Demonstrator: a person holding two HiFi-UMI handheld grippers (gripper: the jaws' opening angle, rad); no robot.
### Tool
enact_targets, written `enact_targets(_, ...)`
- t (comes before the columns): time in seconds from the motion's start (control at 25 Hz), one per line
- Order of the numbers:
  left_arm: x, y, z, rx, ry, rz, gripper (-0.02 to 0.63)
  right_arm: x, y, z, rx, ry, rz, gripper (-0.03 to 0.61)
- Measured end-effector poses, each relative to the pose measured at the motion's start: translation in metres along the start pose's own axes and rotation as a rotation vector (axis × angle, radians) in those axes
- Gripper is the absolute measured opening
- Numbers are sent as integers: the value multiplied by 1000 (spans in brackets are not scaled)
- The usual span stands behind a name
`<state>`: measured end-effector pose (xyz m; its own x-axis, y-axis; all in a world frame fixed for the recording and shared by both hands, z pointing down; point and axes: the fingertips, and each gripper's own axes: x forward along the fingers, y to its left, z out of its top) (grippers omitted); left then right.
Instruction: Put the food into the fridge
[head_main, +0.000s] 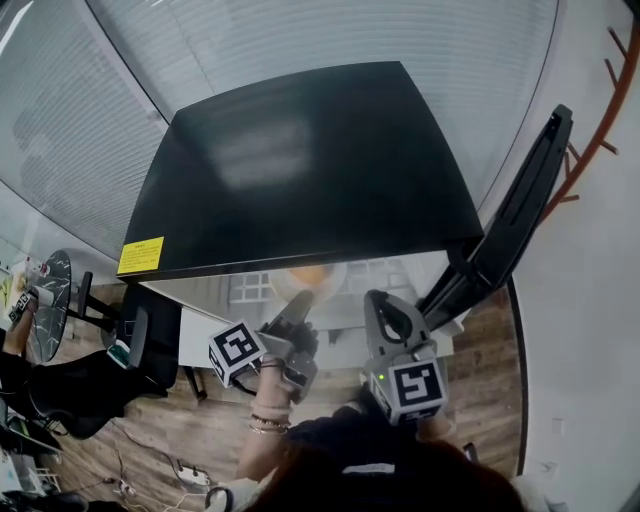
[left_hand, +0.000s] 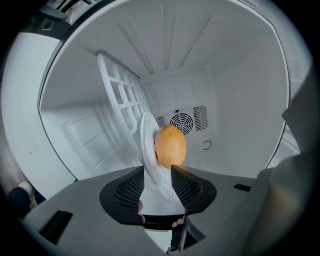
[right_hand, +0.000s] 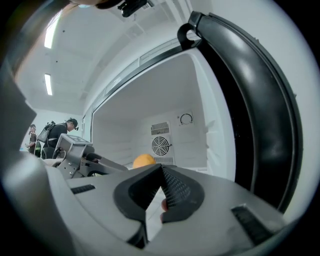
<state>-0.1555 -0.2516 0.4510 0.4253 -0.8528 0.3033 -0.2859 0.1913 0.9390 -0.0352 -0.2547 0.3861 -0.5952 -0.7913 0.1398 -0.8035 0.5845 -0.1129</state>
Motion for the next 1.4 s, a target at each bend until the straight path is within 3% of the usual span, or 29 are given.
enact_targets(0.32,-15,10,-9,-28,2,13,163,-2,16,-1,-22,14,15,-3)
enact_targets(0.52,-38,14,-10,11,-21,5,163,-8,34,-8,-47,32,21,-5)
enact_targets(0.72,-66,9,-14,142,-57,3,147,-19,57,-15,-64,44,18,-5)
enact_targets(0.84,-81,4,-14,204,-93,-19,106,-27,72,-19,-73,49,13,-5)
enact_targets(1.12,-123,3,-13,329,-168,-28,104,-54,98,-24,-82,45,-31,-4)
enact_targets(1.24,-139,2,-14,425,-200,2,-8,-67,106,-30,-66,53,-52,-3)
enact_targets(1.4,-158,-1,-22,542,-224,-5,-8,-85,118,-41,-70,65,-66,-3)
